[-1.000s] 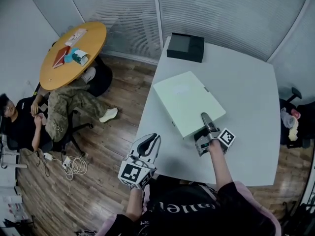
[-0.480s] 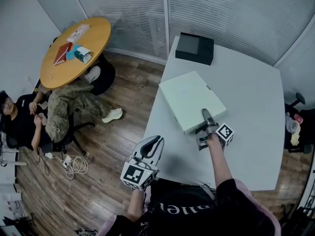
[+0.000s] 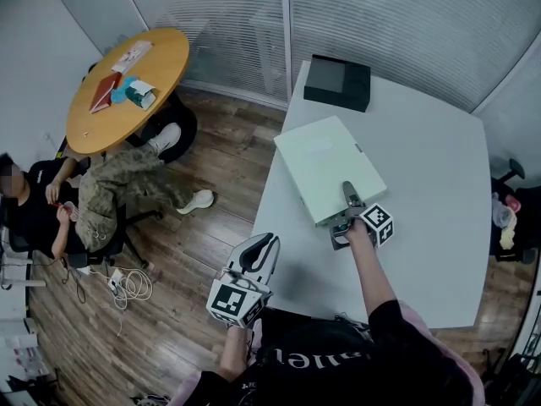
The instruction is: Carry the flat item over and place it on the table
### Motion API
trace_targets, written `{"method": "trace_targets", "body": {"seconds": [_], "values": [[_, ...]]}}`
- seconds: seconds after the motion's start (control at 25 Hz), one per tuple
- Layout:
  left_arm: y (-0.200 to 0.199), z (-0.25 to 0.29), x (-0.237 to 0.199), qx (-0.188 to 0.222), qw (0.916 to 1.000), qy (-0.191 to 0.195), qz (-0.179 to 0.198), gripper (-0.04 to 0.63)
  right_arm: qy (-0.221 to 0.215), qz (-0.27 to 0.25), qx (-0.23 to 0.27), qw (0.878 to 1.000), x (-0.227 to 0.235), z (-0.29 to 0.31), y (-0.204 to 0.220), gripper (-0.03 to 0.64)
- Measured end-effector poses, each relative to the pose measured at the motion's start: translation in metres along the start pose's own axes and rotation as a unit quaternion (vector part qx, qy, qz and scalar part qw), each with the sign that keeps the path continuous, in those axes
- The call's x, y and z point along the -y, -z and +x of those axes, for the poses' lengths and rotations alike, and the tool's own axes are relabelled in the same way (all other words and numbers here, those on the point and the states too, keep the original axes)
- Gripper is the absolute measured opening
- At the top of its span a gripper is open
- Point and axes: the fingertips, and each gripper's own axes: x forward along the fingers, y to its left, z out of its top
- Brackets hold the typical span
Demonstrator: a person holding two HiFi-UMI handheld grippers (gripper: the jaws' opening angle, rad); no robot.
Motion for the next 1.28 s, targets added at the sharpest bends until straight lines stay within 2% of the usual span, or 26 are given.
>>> {"method": "trace_targets", "body": {"seconds": [0.24, 0.8, 1.28], "values": [[0.009, -0.002, -0.013, -0.007, 0.9999, -0.012, -0.008, 0.058, 0.064, -0.006, -0.034, 0.997, 0.022, 0.006, 0.014, 0.383], [0.01, 0.002, -0.016, -0.007, 0.9998, -0.017, -0.005, 0.058, 0.147, 0.029, -0.086, 0.985, 0.043, -0.011, 0.033, 0.413], [0.004, 0.004, -0.009, 0.003, 1.0, -0.008, -0.003, 0.058, 0.159, 0.07, -0.133, 0.976, 0.048, -0.042, 0.055, 0.413]]}}
